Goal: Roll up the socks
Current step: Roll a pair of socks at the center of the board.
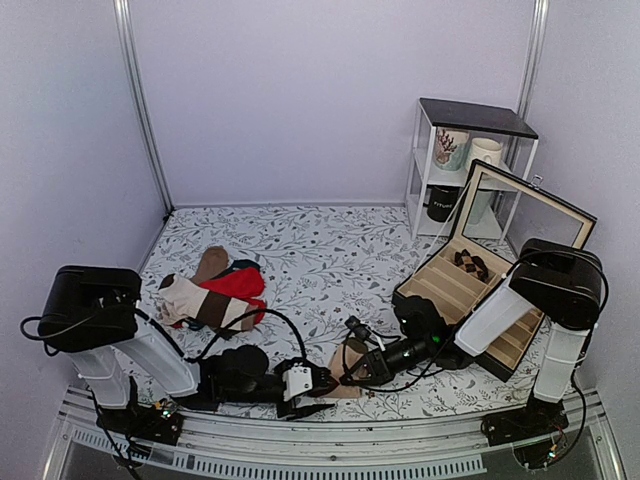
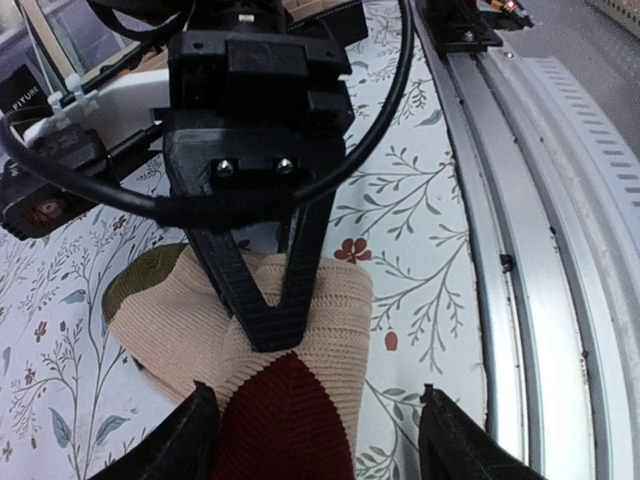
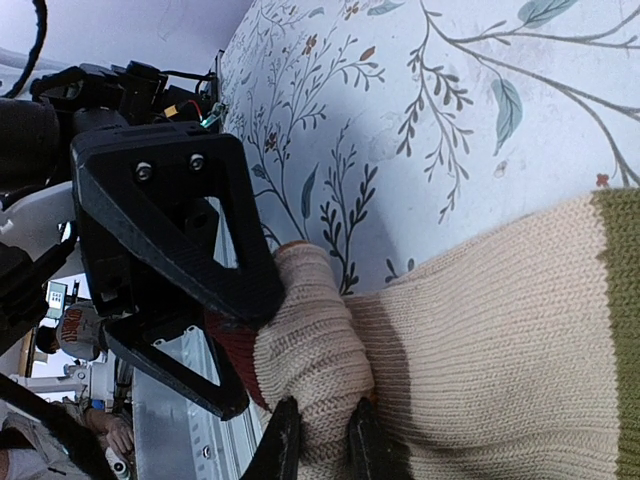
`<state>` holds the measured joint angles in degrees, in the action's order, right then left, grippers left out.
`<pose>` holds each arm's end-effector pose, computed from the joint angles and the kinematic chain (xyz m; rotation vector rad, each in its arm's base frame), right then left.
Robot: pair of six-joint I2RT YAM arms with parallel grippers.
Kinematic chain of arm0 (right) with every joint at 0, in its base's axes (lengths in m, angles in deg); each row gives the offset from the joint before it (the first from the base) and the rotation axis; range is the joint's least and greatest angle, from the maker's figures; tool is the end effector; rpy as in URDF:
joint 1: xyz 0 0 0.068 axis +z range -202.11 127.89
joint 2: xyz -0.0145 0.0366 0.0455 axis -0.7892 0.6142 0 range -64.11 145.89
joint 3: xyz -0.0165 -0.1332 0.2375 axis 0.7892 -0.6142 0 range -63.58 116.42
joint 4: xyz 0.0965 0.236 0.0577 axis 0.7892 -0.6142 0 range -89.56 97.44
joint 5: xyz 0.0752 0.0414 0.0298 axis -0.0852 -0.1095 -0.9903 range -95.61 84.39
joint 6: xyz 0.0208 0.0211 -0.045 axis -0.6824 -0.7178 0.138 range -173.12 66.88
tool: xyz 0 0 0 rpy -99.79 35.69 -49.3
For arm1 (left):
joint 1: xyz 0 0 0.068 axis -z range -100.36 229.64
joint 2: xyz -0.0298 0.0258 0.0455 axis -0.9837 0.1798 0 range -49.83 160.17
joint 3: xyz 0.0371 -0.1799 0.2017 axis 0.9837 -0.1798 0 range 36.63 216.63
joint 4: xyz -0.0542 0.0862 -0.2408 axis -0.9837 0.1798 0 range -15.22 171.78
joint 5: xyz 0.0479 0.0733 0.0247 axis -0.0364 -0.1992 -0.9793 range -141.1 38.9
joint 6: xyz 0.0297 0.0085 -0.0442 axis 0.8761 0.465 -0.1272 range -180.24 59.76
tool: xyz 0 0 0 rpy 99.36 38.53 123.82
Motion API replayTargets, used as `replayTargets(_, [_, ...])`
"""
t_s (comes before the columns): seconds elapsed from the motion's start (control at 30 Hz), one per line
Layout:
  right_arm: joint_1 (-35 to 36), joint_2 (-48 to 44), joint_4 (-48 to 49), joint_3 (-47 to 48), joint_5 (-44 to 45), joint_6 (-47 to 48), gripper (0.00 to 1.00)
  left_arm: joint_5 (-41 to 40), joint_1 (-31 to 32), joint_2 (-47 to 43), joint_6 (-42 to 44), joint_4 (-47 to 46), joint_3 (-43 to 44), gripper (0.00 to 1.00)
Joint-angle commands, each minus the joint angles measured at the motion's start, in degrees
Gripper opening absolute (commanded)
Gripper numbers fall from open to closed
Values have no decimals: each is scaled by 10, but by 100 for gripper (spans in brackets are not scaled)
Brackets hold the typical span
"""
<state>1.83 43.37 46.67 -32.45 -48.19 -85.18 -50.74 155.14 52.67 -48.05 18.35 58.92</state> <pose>0.1543 0.2528 0.0809 -0.9475 2.3558 1.5561 0.0695 -0.2695 0.0958 1.4290 1.4818 -0.7100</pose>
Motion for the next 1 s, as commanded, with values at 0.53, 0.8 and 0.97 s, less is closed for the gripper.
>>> replayTargets(0.53, [5, 37, -174, -37, 29, 17, 9, -5, 3, 81, -25, 56, 36, 6])
replayTargets(0.8, [5, -34, -190, -30, 54, 31, 25, 10, -10, 66, -83, 189, 77, 0])
replayTargets(0.97, [5, -176, -198, -58, 149, 72, 39, 37, -28, 58, -153, 327, 113, 0])
